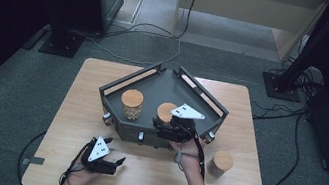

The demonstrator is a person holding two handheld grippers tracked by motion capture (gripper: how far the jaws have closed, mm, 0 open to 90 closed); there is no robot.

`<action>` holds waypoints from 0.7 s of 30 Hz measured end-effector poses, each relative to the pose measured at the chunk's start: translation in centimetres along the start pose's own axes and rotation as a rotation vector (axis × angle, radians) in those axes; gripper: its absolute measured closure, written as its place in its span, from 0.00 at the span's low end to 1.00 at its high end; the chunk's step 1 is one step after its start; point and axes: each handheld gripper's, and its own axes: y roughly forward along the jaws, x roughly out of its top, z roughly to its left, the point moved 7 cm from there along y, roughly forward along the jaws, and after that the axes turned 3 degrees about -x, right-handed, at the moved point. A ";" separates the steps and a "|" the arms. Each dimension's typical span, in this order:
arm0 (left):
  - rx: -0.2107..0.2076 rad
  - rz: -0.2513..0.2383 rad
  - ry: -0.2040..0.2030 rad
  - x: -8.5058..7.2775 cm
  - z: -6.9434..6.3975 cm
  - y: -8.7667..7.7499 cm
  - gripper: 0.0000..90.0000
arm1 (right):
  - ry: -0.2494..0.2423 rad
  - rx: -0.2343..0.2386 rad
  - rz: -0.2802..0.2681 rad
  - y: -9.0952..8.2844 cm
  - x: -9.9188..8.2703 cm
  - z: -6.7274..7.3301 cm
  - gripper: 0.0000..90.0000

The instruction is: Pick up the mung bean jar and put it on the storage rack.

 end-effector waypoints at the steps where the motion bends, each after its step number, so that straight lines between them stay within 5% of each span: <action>1: 0.000 0.000 0.000 0.0 0.0 0.0 0.14 | 0.002 -0.002 0.000 0.1 0.0 0.0 0.28; 21: 0.000 0.000 0.002 0.0 0.0 0.0 0.14 | 0.033 -0.027 -0.016 1.3 0.1 -0.5 0.28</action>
